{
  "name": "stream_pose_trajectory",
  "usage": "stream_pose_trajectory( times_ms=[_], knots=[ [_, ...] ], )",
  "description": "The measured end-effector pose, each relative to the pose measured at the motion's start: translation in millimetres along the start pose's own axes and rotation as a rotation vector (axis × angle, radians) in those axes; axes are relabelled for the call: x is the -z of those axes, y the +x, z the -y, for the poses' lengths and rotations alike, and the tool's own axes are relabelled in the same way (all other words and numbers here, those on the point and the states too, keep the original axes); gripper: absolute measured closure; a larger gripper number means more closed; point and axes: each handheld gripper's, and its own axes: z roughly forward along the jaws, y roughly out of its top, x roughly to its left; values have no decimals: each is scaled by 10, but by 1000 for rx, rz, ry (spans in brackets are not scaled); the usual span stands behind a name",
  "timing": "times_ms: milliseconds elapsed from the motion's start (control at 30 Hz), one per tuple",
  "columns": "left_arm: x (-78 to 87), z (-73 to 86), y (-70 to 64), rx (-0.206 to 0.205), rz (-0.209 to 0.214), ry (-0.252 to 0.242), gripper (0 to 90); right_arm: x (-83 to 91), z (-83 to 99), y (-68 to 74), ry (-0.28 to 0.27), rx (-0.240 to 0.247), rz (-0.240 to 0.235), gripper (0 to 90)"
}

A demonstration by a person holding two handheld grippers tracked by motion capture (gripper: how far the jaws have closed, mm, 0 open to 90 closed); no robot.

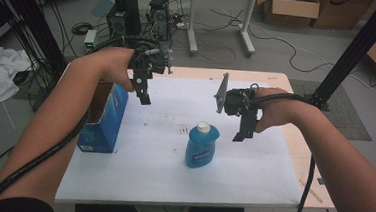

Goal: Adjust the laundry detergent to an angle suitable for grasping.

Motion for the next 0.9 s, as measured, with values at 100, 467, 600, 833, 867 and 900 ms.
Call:
stream_pose_trajectory(
  times_ms=[100,467,600,833,867,900],
  knots=[
    [15,-12,-8,-1,-4,5,1,10,12,-3,0,-1,2,12],
    [51,-61,-57,-3,-8,9,1,66,43,39,-11,3,16,7],
    [37,-47,-59,2,-7,6,1,79,58,30,-9,-1,19,7],
    [24,-25,-44,8,-4,9,1,110,90,14,-11,-4,24,8],
    [23,-27,-41,7,-5,10,1,110,98,7,-12,-8,23,7],
    [19,-31,-35,8,-3,11,1,112,99,1,-11,-6,23,7]
  ],
)
